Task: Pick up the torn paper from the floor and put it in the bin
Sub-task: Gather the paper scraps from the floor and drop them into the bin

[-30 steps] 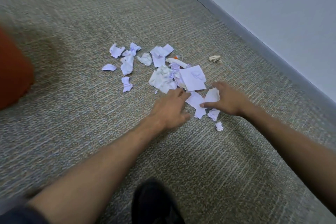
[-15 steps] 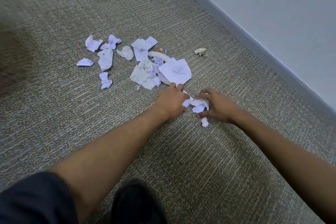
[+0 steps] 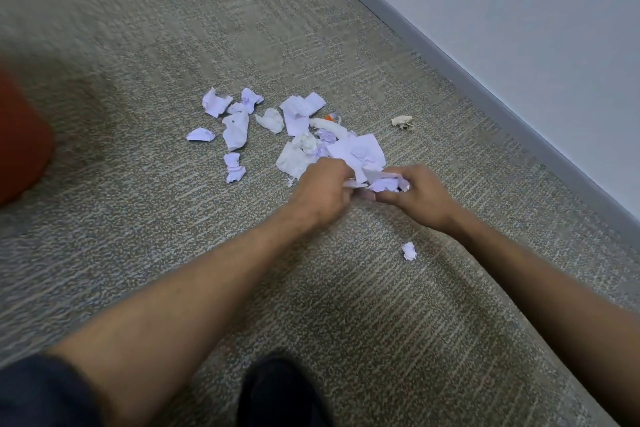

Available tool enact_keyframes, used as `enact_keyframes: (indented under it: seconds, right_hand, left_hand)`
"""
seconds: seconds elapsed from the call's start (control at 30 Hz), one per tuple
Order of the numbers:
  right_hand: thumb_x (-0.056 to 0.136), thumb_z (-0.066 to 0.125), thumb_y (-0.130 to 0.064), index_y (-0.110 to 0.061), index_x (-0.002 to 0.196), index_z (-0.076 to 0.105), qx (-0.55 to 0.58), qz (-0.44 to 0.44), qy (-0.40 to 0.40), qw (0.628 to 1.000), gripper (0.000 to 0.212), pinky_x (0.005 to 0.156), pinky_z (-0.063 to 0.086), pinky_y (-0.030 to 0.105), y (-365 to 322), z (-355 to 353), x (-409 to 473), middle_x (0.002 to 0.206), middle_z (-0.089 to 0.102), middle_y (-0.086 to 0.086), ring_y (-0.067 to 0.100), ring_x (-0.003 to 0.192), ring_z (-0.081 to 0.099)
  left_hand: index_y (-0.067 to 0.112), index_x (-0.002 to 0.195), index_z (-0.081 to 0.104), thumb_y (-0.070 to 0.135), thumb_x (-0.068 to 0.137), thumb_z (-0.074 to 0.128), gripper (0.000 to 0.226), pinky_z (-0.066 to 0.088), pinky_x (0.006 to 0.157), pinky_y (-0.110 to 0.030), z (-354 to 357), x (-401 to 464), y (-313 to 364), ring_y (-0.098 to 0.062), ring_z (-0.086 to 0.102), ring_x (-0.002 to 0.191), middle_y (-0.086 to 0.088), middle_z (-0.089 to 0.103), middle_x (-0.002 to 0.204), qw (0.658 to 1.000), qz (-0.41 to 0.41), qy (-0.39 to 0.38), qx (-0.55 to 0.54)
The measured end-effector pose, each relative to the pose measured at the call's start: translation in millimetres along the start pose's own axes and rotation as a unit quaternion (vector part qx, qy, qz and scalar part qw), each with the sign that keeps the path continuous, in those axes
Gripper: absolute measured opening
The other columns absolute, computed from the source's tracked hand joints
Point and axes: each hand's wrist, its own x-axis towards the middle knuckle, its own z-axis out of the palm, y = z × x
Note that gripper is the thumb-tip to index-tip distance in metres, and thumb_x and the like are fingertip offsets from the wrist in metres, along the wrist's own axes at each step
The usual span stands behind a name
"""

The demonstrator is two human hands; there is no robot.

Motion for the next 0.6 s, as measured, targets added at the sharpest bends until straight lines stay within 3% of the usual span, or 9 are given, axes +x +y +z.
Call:
enact_keyframes:
  seconds: [0.1, 0.23, 0.33, 0.4, 0.5, 0.6]
  right_hand:
    - [0.082, 0.078, -0.026, -0.050, 0.070, 0.068, 0.044, -0.028, -0.001, 0.999, 0.029, 0.059, 0.034, 0.025, -38.1, 0.9, 17.0, 0.060, 0.060, -0.016, 0.001, 0.057, 0.047]
    - [0.084, 0.077, -0.015, -0.035, 0.046, 0.057, 0.085, -0.069, -0.010, 0.994, 0.047, 0.052, 0.031, 0.016, -94.5, 4.1, 42.7, 0.045, 0.046, -0.016, -0.003, 0.046, 0.039]
    - [0.082, 0.079, -0.025, -0.020, 0.052, 0.052, 0.096, -0.100, -0.011, 0.990, 0.041, 0.053, 0.030, 0.023, -140.1, 6.2, 59.2, 0.053, 0.047, -0.007, 0.006, 0.052, 0.040]
    - [0.081, 0.079, -0.028, -0.008, 0.059, 0.050, 0.100, -0.134, -0.020, 0.986, 0.041, 0.054, 0.030, 0.025, -173.2, 7.1, 65.2, 0.058, 0.046, 0.002, 0.010, 0.056, 0.041]
    - [0.083, 0.077, -0.024, -0.007, 0.067, 0.060, 0.098, -0.186, -0.014, 0.978, 0.029, 0.056, 0.040, 0.023, -225.5, 9.1, 69.7, 0.061, 0.056, 0.002, 0.009, 0.059, 0.051]
    - [0.084, 0.077, -0.027, -0.007, 0.081, 0.069, 0.089, -0.228, -0.005, 0.970, 0.021, 0.064, 0.047, 0.030, -276.9, 14.0, 76.9, 0.075, 0.070, 0.011, 0.012, 0.066, 0.060]
  left_hand:
    - [0.012, 0.092, 0.072, 0.017, 0.088, 0.064, 0.010, 0.040, 0.065, -0.029, -36.2, -11.6, -10.0, -0.022, 0.060, 0.078, -0.003, 0.068, 0.084, 0.998, 0.004, 0.061, -0.029]
    - [0.005, 0.080, 0.070, 0.014, 0.086, 0.064, 0.012, 0.041, 0.060, -0.033, -93.3, -30.2, -28.4, -0.025, 0.061, 0.070, -0.010, 0.067, 0.073, 0.989, -0.022, 0.143, -0.013]
    - [0.009, 0.079, 0.072, 0.013, 0.084, 0.064, 0.010, 0.030, 0.061, -0.028, -140.3, -50.1, -37.1, -0.025, 0.061, 0.070, -0.009, 0.067, 0.072, 0.981, -0.028, 0.193, 0.002]
    - [0.009, 0.080, 0.072, 0.017, 0.083, 0.063, 0.013, 0.038, 0.059, -0.030, -172.6, -65.6, -40.4, -0.028, 0.062, 0.071, -0.012, 0.068, 0.073, 0.974, -0.026, 0.226, 0.026]
    - [0.006, 0.076, 0.069, 0.016, 0.081, 0.059, 0.015, 0.048, 0.060, -0.038, -219.7, -90.1, -40.6, -0.031, 0.062, 0.069, -0.015, 0.066, 0.070, 0.959, -0.015, 0.276, 0.068]
    - [0.008, 0.084, 0.073, 0.016, 0.083, 0.060, 0.016, 0.051, 0.067, -0.039, -263.7, -120.1, -39.3, -0.027, 0.064, 0.074, -0.010, 0.070, 0.078, 0.935, -0.011, 0.330, 0.133]
